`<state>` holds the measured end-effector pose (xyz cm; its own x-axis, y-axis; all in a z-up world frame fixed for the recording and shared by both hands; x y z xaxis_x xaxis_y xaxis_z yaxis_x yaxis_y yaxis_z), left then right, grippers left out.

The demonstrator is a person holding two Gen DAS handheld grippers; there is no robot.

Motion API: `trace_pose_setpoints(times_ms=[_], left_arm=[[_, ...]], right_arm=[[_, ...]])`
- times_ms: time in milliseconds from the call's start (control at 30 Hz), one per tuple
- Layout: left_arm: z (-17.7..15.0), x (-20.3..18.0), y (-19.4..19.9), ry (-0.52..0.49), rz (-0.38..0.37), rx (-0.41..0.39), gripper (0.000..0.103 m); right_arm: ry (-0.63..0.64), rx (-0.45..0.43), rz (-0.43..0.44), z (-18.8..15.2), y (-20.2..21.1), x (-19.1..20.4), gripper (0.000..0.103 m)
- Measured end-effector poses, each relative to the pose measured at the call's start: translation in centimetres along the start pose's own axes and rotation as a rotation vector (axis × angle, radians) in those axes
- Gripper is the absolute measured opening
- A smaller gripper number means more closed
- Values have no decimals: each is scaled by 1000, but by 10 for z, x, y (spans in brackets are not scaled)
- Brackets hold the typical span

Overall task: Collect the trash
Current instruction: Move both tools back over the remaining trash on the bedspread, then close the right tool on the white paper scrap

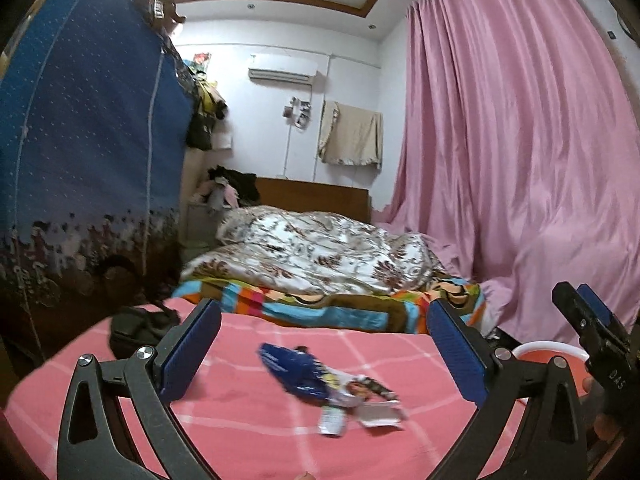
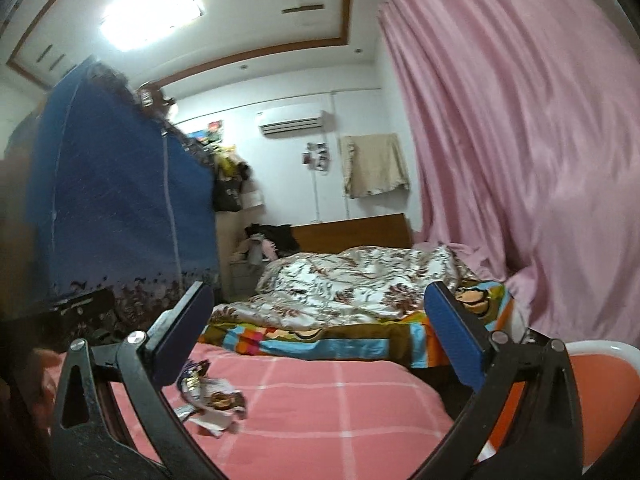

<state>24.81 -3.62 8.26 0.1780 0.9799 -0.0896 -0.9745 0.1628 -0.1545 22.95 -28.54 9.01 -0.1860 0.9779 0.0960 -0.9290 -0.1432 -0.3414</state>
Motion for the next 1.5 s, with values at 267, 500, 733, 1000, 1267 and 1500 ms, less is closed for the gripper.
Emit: trace_pose_setpoints(times_ms=[267,500,733,1000,1267,1500], left_arm=[[-12,33,-3,-9,31,45,101],[-39,55,-17,12,86,176,100],[-77,58,-33,79,62,368,90],[-113,49,-45,149,-22,545,47],[-130,30,-50,171,-98,648,32],[-142,13,-51,162,-170,706,32]], right_arm=[[43,152,89,-41,-23,25,95],[70,318,163,-84,-45,48,94],[50,513,267,-130,-52,70,61],[41,673,374,-171,-47,90,33],[69,731,402,-181,-40,93,0],[76,712,372,-171,-31,76,0]])
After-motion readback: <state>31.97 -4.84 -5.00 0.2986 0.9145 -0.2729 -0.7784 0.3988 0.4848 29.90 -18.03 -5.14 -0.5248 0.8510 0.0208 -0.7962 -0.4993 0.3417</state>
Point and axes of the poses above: each gripper's, at about its wrist camera, not at the fingertips, and y roughly against the way its jaws point, x to its left, z to its top, the point moved 10 cm from there along -y, roughly the way its jaws point, and after that the axes turned 15 degrees about -x, right-handed, at the moved point
